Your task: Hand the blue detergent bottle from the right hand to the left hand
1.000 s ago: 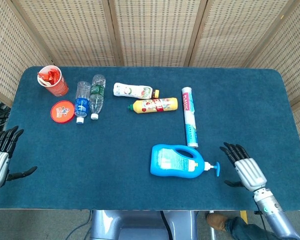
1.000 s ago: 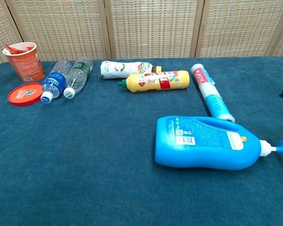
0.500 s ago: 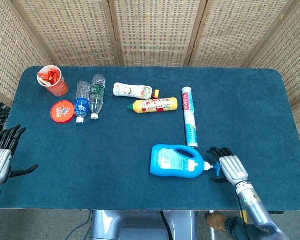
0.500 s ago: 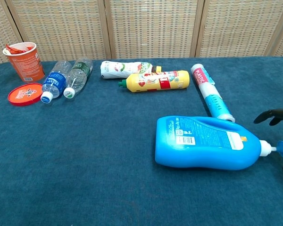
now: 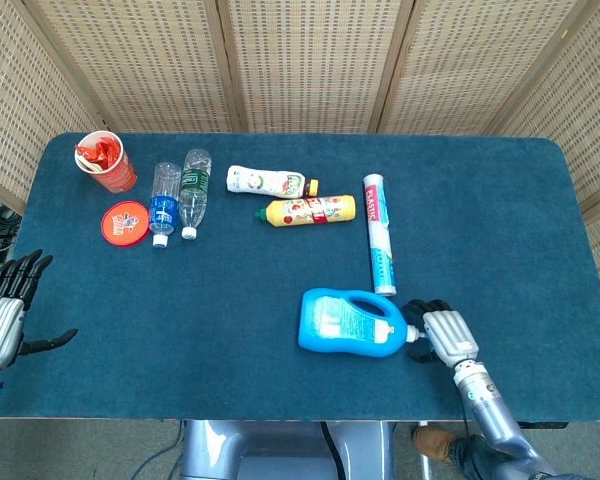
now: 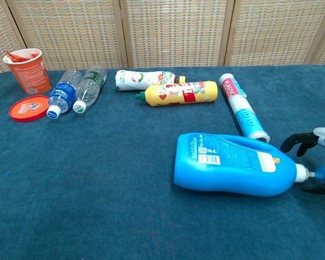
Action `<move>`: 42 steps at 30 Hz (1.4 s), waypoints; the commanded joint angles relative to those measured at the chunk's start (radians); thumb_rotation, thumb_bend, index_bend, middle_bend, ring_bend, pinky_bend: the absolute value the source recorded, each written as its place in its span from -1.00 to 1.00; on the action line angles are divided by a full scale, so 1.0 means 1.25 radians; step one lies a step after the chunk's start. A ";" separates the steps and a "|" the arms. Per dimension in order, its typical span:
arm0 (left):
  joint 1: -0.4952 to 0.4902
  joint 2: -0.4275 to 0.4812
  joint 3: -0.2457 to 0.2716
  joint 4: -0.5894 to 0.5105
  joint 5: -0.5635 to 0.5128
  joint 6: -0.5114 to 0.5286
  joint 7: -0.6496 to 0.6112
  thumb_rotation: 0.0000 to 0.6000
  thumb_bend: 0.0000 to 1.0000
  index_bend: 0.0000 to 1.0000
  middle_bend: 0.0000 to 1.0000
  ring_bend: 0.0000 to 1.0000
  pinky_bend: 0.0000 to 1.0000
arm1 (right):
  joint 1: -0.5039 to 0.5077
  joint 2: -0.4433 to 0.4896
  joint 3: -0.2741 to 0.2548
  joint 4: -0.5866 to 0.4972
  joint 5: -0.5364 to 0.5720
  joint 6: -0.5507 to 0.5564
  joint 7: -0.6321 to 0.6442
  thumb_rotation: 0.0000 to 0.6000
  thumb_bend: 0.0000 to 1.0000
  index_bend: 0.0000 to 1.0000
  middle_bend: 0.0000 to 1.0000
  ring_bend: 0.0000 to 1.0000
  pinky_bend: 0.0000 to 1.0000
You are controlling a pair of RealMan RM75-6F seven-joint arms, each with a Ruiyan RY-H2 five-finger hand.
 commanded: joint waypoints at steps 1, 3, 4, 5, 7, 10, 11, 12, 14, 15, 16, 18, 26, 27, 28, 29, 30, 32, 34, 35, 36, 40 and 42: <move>0.000 0.002 -0.001 -0.001 -0.002 -0.001 -0.003 1.00 -1.00 -1.00 -1.00 -1.00 -1.00 | 0.009 -0.019 0.007 0.002 0.023 -0.008 -0.028 1.00 -0.09 -0.29 -0.27 -0.30 -0.46; 0.000 0.003 -0.001 -0.001 -0.004 -0.001 -0.005 1.00 -1.00 -1.00 -1.00 -1.00 -1.00 | 0.013 -0.025 0.009 0.000 0.034 -0.014 -0.043 1.00 0.00 -0.27 -0.26 -0.28 -0.45; 0.000 0.003 -0.001 -0.001 -0.004 -0.002 -0.007 1.00 -1.00 -1.00 -1.00 -1.00 -1.00 | 0.014 -0.028 0.009 -0.001 0.037 -0.014 -0.052 1.00 0.07 -0.24 -0.23 -0.25 -0.45; 0.000 0.004 -0.002 0.000 -0.004 -0.002 -0.008 1.00 -1.00 -1.00 -1.00 -1.00 -1.00 | 0.015 -0.030 0.009 -0.003 0.038 -0.012 -0.061 1.00 0.15 -0.19 -0.18 -0.21 -0.45; -0.001 0.004 -0.002 0.001 -0.004 -0.003 -0.009 1.00 -1.00 -1.00 -1.00 -1.00 -1.00 | 0.016 -0.036 0.008 -0.008 0.040 -0.005 -0.080 1.00 0.33 -0.08 -0.07 -0.10 -0.42; -0.002 0.004 -0.002 0.002 -0.005 -0.005 -0.011 1.00 -1.00 -1.00 -1.00 -1.00 -1.00 | 0.019 -0.044 0.008 -0.008 0.046 0.003 -0.114 1.00 0.55 0.09 0.12 0.11 -0.19; -0.002 0.004 -0.002 0.002 -0.004 -0.005 -0.011 1.00 -1.00 -1.00 -1.00 -1.00 -1.00 | 0.020 -0.048 0.009 -0.005 0.048 0.009 -0.127 1.00 0.58 0.12 0.16 0.16 -0.13; -0.002 0.004 -0.001 0.002 -0.004 -0.005 -0.011 1.00 -1.00 -1.00 -1.00 -1.00 -1.00 | 0.020 -0.052 0.010 -0.003 0.050 0.015 -0.140 1.00 0.61 0.17 0.20 0.22 -0.05; -0.001 0.004 -0.001 0.002 -0.003 -0.004 -0.012 1.00 -1.00 -1.00 -1.00 -1.00 -1.00 | 0.019 -0.058 0.012 0.000 0.052 0.027 -0.158 1.00 0.62 0.26 0.30 0.31 0.05; -0.001 0.004 -0.001 0.002 -0.003 -0.003 -0.012 1.00 -1.00 -1.00 -1.00 -1.00 -1.00 | 0.018 -0.059 0.012 -0.001 0.051 0.035 -0.164 1.00 0.63 0.29 0.32 0.34 0.08; -0.001 0.004 -0.001 0.002 -0.004 -0.003 -0.012 1.00 -1.00 -1.00 -1.00 -1.00 -1.00 | 0.016 -0.058 0.012 -0.003 0.050 0.040 -0.164 1.00 0.63 0.32 0.35 0.37 0.09; -0.002 0.004 -0.001 0.002 -0.004 -0.004 -0.012 1.00 -1.00 -1.00 -1.00 -1.00 -1.00 | 0.014 -0.053 0.013 -0.007 0.043 0.048 -0.153 1.00 0.63 0.34 0.37 0.39 0.11; -0.008 0.001 -0.001 0.002 -0.001 -0.013 -0.010 1.00 -1.00 -1.00 -1.00 -1.00 -1.00 | 0.008 0.007 0.001 -0.044 -0.073 0.126 -0.113 1.00 0.62 0.34 0.39 0.40 0.12; -0.011 0.000 -0.001 0.003 0.001 -0.016 -0.013 1.00 -1.00 -1.00 -1.00 -1.00 -1.00 | 0.009 0.020 -0.002 -0.053 -0.097 0.141 -0.120 1.00 0.62 0.35 0.40 0.40 0.12; -0.013 0.000 -0.002 0.003 0.001 -0.017 -0.015 1.00 -1.00 -1.00 -1.00 -1.00 -1.00 | 0.011 0.027 -0.001 -0.059 -0.110 0.151 -0.127 1.00 0.62 0.35 0.40 0.41 0.12; -0.015 0.000 -0.002 0.004 0.002 -0.020 -0.018 1.00 -1.00 -1.00 -1.00 -1.00 -1.00 | 0.012 0.033 -0.001 -0.065 -0.120 0.158 -0.134 1.00 0.61 0.35 0.40 0.41 0.12; -0.019 0.002 -0.002 0.004 0.004 -0.027 -0.027 1.00 -1.00 -1.00 -1.00 -1.00 -1.00 | 0.014 0.042 0.003 -0.073 -0.136 0.172 -0.147 1.00 0.61 0.35 0.41 0.41 0.12; -0.025 0.007 0.000 0.003 0.012 -0.036 -0.047 1.00 -1.00 -1.00 -1.00 -1.00 -1.00 | 0.020 0.053 0.010 -0.080 -0.160 0.190 -0.169 1.00 0.61 0.35 0.41 0.41 0.12; -0.032 0.015 0.003 0.002 0.025 -0.043 -0.072 1.00 -1.00 -1.00 -1.00 -1.00 -1.00 | 0.029 0.064 0.016 -0.084 -0.188 0.205 -0.188 1.00 0.61 0.35 0.41 0.41 0.12; -0.036 0.019 0.004 0.002 0.031 -0.046 -0.085 1.00 -1.00 -1.00 -1.00 -1.00 -1.00 | 0.034 0.069 0.019 -0.084 -0.204 0.213 -0.199 1.00 0.61 0.35 0.41 0.42 0.12; -0.041 0.023 0.005 0.002 0.040 -0.051 -0.101 1.00 -1.00 -1.00 -1.00 -1.00 -1.00 | 0.040 0.073 0.024 -0.082 -0.223 0.222 -0.214 1.00 0.61 0.35 0.41 0.42 0.12; -0.076 0.032 -0.001 0.024 0.071 -0.075 -0.159 1.00 -1.00 -1.00 -1.00 -1.00 -1.00 | 0.072 0.082 0.042 -0.080 -0.276 0.232 -0.274 1.00 0.60 0.35 0.41 0.42 0.12; -0.100 0.032 -0.003 0.038 0.090 -0.092 -0.202 1.00 -1.00 -1.00 -1.00 -1.00 -1.00 | 0.094 0.081 0.055 -0.078 -0.300 0.228 -0.308 1.00 0.59 0.35 0.41 0.42 0.12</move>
